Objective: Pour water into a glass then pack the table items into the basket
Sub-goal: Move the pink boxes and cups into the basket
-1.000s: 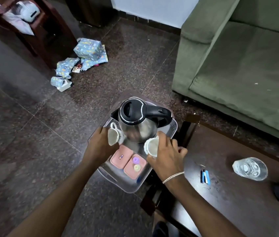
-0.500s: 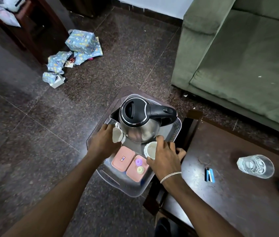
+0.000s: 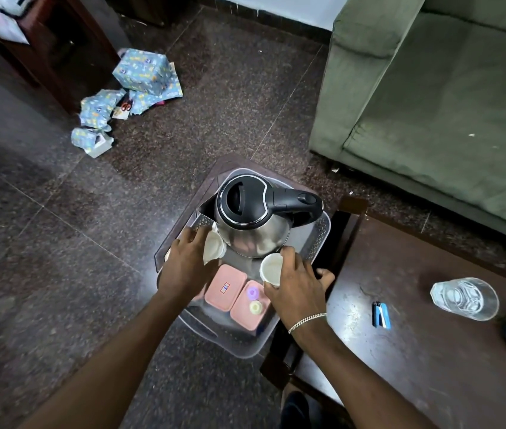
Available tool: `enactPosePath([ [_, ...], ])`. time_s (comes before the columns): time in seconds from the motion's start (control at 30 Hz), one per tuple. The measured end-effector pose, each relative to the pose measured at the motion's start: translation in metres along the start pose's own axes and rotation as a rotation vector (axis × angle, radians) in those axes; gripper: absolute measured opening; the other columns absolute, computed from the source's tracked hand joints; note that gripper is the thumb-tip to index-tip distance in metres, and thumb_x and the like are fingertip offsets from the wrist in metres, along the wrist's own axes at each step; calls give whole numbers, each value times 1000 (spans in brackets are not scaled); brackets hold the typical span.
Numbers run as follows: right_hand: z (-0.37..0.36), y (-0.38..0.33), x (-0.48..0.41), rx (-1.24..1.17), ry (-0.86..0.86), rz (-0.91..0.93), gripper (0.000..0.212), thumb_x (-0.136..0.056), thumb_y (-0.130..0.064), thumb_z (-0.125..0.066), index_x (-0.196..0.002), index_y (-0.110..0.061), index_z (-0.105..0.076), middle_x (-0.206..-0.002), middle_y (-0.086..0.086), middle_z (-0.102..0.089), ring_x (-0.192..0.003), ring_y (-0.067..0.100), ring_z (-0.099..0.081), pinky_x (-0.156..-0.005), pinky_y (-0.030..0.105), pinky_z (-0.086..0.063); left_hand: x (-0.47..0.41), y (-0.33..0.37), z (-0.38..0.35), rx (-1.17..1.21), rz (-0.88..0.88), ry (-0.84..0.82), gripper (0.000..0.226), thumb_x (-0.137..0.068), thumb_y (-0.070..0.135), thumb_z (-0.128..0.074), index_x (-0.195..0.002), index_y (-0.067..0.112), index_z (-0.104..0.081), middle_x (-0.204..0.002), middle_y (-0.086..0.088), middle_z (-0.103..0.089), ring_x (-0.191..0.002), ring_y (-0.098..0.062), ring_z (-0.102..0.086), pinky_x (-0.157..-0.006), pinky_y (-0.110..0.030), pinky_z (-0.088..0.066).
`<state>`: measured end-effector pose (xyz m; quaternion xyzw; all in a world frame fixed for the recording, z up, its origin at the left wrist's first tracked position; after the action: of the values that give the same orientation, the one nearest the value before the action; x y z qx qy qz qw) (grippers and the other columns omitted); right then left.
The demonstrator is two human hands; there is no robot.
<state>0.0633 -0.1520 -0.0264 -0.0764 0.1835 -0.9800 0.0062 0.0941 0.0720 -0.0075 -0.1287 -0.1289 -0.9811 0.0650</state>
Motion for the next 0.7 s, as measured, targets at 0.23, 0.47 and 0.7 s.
enactPosePath([
  [0.23,-3,1,1,3,9,1,71,-63,-47,-80,-120,-25,-42,-109,-3,-67,-100,25,-65,-84,49,-35,9,9,2,-4,56,-37,70,-85,34,-77,-143,25,-41,-136,-15,-49,-104,-46,-68,-83,-52,-55],
  [0.47,-4,2,1,-24,25,1,66,-64,-43,-79,-117,-26,-42,-106,-5,-66,-94,22,-68,-82,46,-29,14,12,-4,-11,121,-110,71,-93,29,-69,-152,28,-30,-139,-19,-44,-104,-50,-67,-84,-54,-54],
  [0.7,-6,2,-1,4,8,-27,65,-63,-45,-77,-115,-26,-43,-102,-8,-65,-83,19,-72,-83,45,-28,3,10,-4,0,112,-113,69,-92,30,-69,-150,23,-33,-140,-21,-45,-108,-52,-65,-84,-55,-55],
])
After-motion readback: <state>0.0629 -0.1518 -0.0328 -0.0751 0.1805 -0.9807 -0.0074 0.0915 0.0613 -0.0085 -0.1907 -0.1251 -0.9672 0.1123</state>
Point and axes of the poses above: each hand's wrist, its own x-axis away from the middle knuckle, its own z-axis out of the back of the hand, y = z × x, the point moved 2 cm from there along -x, towards the middle knuckle
